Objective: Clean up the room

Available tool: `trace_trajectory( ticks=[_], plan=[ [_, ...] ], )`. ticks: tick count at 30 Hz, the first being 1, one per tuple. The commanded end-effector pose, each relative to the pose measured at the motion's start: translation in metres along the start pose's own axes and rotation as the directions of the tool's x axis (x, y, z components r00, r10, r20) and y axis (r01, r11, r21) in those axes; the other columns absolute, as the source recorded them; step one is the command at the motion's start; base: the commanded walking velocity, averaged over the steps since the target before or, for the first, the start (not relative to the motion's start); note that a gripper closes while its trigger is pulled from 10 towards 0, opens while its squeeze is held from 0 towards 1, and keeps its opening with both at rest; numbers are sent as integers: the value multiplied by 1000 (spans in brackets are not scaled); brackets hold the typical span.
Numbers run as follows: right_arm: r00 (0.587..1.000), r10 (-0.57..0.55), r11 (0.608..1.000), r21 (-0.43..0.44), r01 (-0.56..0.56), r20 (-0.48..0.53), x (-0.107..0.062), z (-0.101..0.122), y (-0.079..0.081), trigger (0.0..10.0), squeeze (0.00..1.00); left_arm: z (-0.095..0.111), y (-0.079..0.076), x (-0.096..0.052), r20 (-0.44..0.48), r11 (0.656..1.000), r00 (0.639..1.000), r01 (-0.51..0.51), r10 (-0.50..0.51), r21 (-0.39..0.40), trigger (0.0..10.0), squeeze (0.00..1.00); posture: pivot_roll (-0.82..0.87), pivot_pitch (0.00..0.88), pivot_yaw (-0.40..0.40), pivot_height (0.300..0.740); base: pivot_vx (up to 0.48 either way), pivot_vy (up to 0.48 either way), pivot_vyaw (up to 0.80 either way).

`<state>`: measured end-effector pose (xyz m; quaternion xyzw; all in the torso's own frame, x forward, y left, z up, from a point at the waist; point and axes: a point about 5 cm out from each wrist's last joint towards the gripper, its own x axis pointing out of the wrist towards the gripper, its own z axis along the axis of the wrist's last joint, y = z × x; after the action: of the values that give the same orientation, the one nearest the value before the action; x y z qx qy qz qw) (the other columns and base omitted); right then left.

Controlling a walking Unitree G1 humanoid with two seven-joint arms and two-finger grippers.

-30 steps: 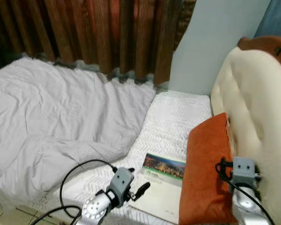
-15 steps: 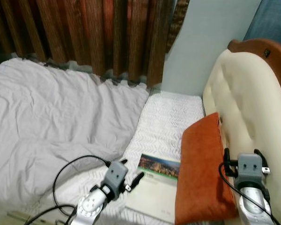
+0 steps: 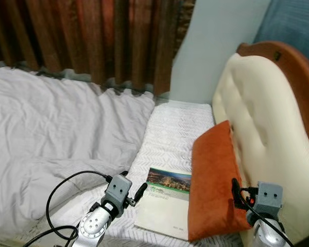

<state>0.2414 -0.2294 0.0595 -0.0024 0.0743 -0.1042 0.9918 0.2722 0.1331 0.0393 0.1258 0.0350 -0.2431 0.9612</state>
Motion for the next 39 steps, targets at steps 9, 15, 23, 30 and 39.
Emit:
trace_trajectory(
  ticks=[9, 15, 23, 30, 39],
  plan=[
    [995, 54, 997, -54, -49, 89, 6, 14, 5, 10000, 0, 15, 17, 0, 44, 993, 994, -93, 97, -76, 10000, 0, -22, 0, -48, 740, 0, 0, 0],
    [994, 73, 997, 5, -74, 75, 15, 13, 15, 10000, 0, 15, 15, 8, 11, 966, 988, -145, 151, -213, 10000, 0, -23, 0, -40, 740, 0, 394, 0],
    [992, 119, 992, 35, -121, 47, 17, 6, 24, 10000, 0, 12, 20, 12, -33, 929, 981, -192, 191, -317, 10000, 0, -25, 0, -36, 740, 0, 480, 0],
    [991, 133, 990, 44, -134, 30, 17, 1, 24, 10000, 0, 10, 18, 8, -41, 928, 982, -188, 185, -323, 10000, 0, -17, 0, -38, 740, 0, 480, 0],
    [996, 92, 994, 56, -92, 10, 6, -9, 4, 10000, 0, 1, 34, -16, -54, 937, 980, -198, 191, -287, 10000, 0, -2, 0, -46, 740, 0, 480, 0]
  ],
)
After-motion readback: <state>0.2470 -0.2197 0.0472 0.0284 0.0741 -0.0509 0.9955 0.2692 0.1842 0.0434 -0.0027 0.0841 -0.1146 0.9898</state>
